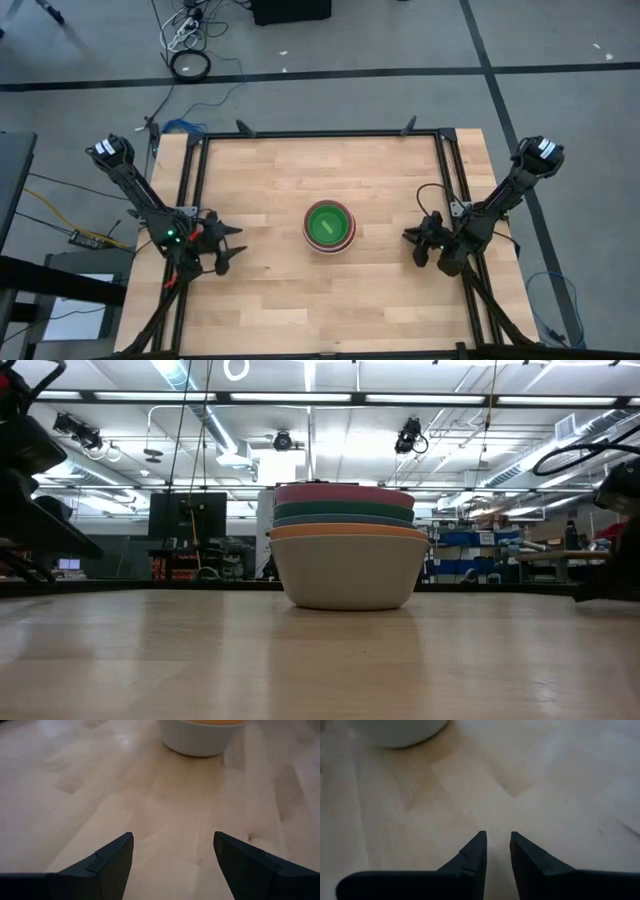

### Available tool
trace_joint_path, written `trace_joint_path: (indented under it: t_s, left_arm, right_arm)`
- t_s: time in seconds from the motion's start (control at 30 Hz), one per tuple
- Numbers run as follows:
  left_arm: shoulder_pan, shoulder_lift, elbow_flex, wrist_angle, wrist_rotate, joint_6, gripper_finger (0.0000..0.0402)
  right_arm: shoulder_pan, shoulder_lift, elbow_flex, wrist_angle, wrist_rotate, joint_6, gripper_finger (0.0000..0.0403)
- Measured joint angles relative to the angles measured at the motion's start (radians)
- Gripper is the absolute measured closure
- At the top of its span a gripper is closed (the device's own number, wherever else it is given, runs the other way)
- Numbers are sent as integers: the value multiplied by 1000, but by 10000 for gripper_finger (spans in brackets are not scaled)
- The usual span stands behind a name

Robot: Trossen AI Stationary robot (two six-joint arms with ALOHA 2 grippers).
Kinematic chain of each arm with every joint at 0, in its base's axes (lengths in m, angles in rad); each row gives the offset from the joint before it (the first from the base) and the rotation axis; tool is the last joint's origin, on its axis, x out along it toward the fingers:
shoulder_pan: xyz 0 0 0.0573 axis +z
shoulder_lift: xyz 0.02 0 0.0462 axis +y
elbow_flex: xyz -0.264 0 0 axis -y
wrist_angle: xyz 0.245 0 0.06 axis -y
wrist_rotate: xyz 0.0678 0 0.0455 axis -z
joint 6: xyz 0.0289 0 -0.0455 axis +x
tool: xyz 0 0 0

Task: Nest bowls inside each other
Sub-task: Return to Home Position

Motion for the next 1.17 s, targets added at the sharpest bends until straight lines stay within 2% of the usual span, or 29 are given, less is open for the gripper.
trace_joint_path:
  t_s: [0.23,1.17]
  left_arm:
    - [0,0,0,53,3,0,117]
    - [0,0,2,73,3,0,117]
  right_arm:
    - [0,-1,1,2,-81,-2,328]
    - [0,-1,1,2,-68,-2,328]
